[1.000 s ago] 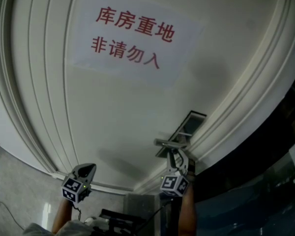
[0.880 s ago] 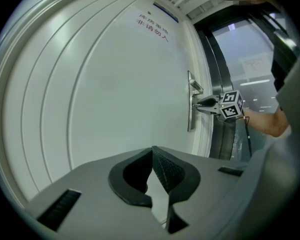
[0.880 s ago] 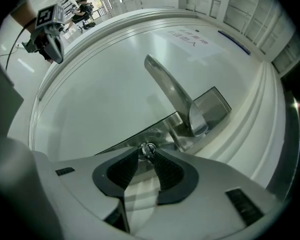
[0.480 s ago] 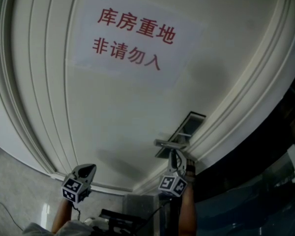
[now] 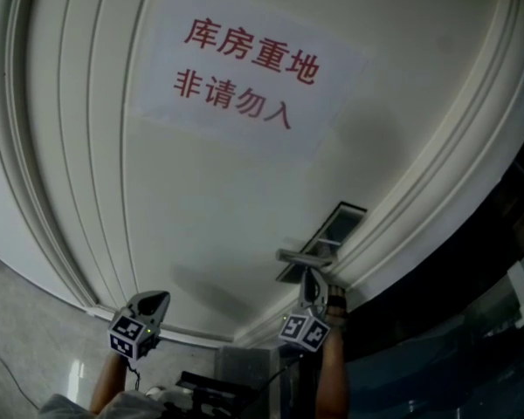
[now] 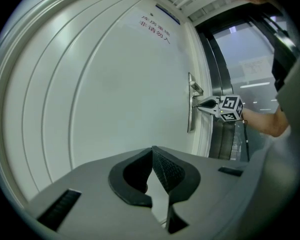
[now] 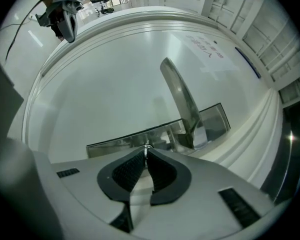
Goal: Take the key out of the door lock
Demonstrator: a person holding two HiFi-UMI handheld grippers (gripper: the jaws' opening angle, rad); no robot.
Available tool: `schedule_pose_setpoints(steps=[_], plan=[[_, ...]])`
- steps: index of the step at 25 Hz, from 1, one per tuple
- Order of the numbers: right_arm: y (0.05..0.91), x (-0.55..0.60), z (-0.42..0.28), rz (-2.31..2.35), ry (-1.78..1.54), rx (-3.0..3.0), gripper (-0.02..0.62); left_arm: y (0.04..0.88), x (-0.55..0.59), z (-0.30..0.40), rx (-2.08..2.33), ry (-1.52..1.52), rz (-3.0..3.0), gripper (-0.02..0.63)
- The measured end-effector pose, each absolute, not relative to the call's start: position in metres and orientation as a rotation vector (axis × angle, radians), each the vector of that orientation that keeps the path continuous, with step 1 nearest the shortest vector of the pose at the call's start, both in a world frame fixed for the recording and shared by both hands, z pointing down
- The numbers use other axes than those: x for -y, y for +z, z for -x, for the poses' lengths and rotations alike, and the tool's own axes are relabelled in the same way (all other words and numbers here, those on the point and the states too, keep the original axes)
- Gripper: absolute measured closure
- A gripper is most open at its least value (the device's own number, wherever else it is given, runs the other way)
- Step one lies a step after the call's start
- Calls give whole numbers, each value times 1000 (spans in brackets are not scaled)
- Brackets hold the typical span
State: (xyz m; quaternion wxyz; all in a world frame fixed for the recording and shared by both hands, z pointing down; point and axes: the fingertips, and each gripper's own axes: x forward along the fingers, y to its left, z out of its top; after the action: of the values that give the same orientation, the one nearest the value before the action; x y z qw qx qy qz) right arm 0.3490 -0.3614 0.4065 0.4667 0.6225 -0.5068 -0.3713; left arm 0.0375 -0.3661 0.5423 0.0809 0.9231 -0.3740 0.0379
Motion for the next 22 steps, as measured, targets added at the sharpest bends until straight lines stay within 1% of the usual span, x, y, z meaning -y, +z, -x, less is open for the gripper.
schedule_pose_setpoints(steps=[22], plan=[[407,361,-349,-1394,-966,1091,574,541,362,-24,1148,94,-2747,601]])
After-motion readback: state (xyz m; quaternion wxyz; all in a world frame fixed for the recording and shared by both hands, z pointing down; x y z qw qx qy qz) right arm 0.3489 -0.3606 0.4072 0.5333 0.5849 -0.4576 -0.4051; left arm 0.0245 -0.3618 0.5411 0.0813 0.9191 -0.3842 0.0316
